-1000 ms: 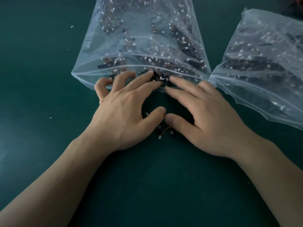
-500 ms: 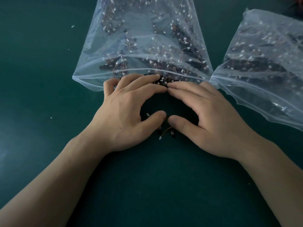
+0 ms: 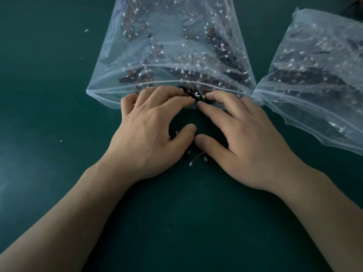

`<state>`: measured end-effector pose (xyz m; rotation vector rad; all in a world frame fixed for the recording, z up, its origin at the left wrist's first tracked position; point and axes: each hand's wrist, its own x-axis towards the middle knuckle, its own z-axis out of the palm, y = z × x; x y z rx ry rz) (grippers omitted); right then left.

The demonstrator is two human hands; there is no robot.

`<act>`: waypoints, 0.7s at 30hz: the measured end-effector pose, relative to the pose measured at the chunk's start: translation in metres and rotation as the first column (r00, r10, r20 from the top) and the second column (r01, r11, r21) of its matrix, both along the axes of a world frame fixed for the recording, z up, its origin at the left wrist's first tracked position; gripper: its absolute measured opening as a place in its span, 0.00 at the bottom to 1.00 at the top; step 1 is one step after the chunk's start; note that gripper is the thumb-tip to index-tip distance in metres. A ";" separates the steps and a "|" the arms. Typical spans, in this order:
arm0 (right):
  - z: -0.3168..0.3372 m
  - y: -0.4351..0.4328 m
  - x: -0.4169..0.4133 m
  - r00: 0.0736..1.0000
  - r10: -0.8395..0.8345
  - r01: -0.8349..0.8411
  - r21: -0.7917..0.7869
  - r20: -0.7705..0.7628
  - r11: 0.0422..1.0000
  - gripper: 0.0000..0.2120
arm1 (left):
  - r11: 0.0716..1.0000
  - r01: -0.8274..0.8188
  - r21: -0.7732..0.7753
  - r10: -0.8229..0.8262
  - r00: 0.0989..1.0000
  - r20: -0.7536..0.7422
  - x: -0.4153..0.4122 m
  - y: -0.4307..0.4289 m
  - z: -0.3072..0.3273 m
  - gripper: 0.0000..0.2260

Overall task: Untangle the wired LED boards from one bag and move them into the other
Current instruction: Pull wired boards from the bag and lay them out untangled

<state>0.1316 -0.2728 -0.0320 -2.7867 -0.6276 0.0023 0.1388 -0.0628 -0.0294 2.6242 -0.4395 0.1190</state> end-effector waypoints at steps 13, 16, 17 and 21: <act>-0.004 -0.006 -0.001 0.996 -0.089 0.093 0.384 -0.028 0.919 0.23 | 0.999 0.028 -0.043 -0.030 0.998 -0.063 0.000 0.003 0.004 0.24; -0.005 -0.008 -0.002 0.991 -0.131 0.112 0.519 -0.001 0.847 0.15 | 0.998 0.061 0.022 -0.059 0.996 -0.072 -0.001 0.003 0.002 0.27; -0.005 -0.009 -0.002 0.988 -0.154 0.123 0.563 0.009 0.818 0.13 | 0.998 0.056 0.017 -0.055 0.996 -0.071 0.000 0.003 0.002 0.27; -0.004 -0.010 -0.002 0.970 -0.243 0.180 0.709 -0.012 0.682 0.04 | 1.000 0.024 -0.008 -0.024 0.998 -0.054 0.000 0.002 0.001 0.27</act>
